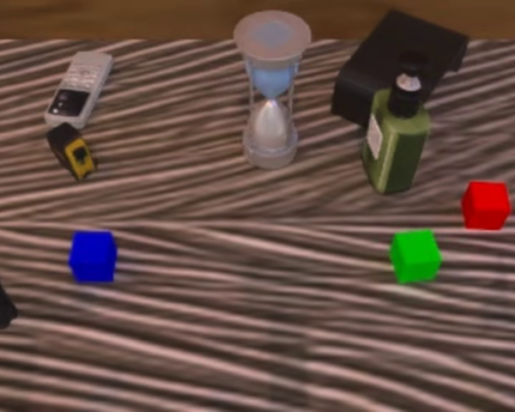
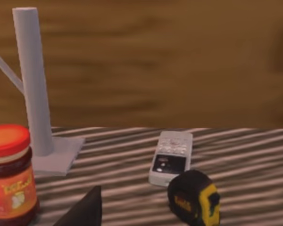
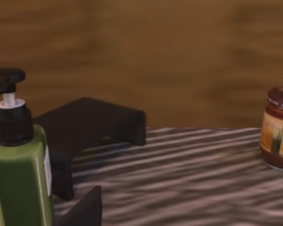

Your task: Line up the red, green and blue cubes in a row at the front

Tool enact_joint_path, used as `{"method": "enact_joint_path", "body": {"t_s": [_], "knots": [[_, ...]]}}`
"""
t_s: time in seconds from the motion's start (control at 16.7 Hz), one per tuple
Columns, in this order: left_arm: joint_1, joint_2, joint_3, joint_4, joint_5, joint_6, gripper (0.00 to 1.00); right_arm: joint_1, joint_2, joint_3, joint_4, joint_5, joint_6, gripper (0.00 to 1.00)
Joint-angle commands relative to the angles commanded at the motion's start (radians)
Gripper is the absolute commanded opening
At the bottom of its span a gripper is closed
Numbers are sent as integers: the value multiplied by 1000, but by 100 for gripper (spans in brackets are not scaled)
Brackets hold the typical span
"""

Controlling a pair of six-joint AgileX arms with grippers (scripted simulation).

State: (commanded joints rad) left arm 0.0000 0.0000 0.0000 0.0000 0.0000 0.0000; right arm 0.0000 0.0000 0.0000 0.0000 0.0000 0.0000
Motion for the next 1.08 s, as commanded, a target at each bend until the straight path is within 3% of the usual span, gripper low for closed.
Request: {"method": "enact_joint_path", "body": {"t_s": [0.24, 0.48, 1.08], "knots": [[0, 0, 0, 0, 0, 0, 100, 4, 31, 30, -21, -1, 4, 100], [0, 0, 0, 0, 0, 0, 100, 18, 219, 213, -139, -2, 26, 100], [0, 0, 0, 0, 0, 0, 100, 74, 1268, 1015, -679, 5, 112, 100]]}}
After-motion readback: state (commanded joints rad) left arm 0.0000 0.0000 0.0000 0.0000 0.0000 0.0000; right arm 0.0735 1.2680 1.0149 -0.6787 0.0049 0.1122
